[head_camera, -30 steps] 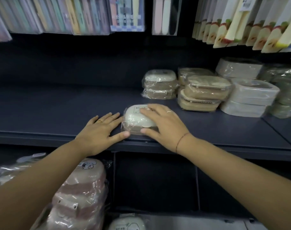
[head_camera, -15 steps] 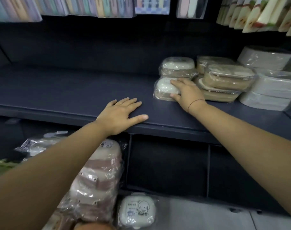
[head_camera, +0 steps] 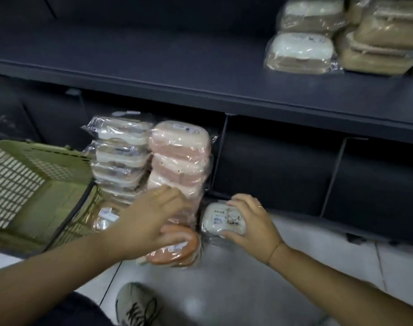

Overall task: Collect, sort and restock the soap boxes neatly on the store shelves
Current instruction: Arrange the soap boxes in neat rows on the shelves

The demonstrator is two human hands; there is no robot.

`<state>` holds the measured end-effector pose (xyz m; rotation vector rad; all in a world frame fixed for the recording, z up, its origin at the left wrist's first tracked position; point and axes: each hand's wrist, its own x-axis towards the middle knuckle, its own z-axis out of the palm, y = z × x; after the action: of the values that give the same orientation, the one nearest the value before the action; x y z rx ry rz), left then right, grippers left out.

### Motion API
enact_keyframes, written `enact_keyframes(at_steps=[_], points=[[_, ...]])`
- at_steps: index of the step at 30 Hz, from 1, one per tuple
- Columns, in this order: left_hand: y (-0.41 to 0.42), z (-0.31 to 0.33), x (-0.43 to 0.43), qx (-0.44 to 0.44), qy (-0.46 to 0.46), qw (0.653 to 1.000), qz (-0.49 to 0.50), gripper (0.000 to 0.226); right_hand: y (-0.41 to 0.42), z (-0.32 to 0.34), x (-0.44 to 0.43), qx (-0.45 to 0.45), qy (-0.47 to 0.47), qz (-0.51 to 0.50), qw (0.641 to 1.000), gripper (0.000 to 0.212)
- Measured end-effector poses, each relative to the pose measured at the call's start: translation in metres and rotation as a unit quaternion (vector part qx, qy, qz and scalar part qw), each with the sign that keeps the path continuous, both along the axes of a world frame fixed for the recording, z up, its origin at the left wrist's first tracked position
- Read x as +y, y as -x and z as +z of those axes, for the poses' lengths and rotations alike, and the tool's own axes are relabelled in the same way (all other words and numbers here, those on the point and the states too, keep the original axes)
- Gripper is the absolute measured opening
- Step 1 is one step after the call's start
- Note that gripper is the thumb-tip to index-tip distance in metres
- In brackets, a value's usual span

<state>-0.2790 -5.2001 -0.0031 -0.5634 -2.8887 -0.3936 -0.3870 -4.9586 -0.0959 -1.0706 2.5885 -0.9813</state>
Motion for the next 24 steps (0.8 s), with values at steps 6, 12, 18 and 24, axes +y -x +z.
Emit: enact_keyframes(at_steps=[6, 12, 18, 24], points=[[-0.040, -0.111, -0.023, -0.207, 0.179, 0.960, 0.055, 0.088, 0.011, -0.048, -0.012, -0.065, -0.170, -0.014, 0.983, 0.106], [-0.029, -0.135, -0.016, -0.149, 0.199, 0.965, 0.088, 0.103, 0.014, -0.067, -0.021, -0.008, -0.243, -0.036, 0.969, 0.112], [-0.022, -0.141, -0.018, -0.242, 0.185, 0.945, 0.119, 0.119, 0.019, -0.074, -0.021, -0.019, -0.262, -0.048, 0.964, 0.112], [-0.019, -0.129, -0.020, -0.307, 0.130, 0.933, 0.135, 0.113, 0.019, -0.069, -0.018, -0.054, -0.222, -0.059, 0.972, 0.105]])
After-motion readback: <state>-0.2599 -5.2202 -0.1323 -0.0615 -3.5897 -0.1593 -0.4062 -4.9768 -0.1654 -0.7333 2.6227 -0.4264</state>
